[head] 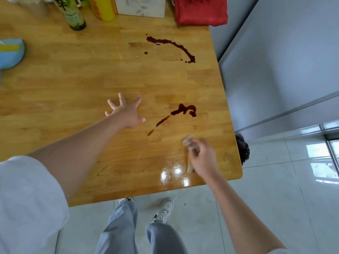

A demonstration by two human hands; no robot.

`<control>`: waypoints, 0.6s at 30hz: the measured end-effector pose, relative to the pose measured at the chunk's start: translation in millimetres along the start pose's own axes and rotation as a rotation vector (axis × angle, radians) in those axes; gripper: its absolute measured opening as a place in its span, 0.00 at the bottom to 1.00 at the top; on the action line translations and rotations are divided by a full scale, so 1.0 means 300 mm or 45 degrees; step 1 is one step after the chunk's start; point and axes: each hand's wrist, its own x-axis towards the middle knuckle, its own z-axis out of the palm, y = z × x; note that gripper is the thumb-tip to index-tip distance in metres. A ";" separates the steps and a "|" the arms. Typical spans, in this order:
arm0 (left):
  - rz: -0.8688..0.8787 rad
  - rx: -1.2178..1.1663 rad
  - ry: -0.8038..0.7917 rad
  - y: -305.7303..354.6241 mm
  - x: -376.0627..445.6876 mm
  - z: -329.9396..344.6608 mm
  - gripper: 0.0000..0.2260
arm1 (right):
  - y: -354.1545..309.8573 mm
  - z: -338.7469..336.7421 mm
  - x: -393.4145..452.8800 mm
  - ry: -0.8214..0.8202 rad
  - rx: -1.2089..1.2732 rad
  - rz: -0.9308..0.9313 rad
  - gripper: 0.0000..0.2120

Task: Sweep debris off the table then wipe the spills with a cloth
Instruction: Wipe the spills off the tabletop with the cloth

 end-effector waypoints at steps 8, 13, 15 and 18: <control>-0.003 -0.016 0.021 0.003 0.007 0.005 0.38 | 0.047 -0.172 0.175 0.494 -0.009 0.464 0.10; -0.013 -0.023 0.023 0.006 0.002 -0.004 0.38 | -0.188 0.141 0.126 -0.065 -0.031 -0.050 0.12; -0.007 0.022 0.043 0.004 0.007 -0.008 0.38 | -0.214 0.216 0.048 -0.330 -0.182 -0.273 0.15; 0.054 0.172 0.123 -0.019 0.009 -0.010 0.36 | -0.159 0.134 0.050 -0.366 -0.187 -0.248 0.14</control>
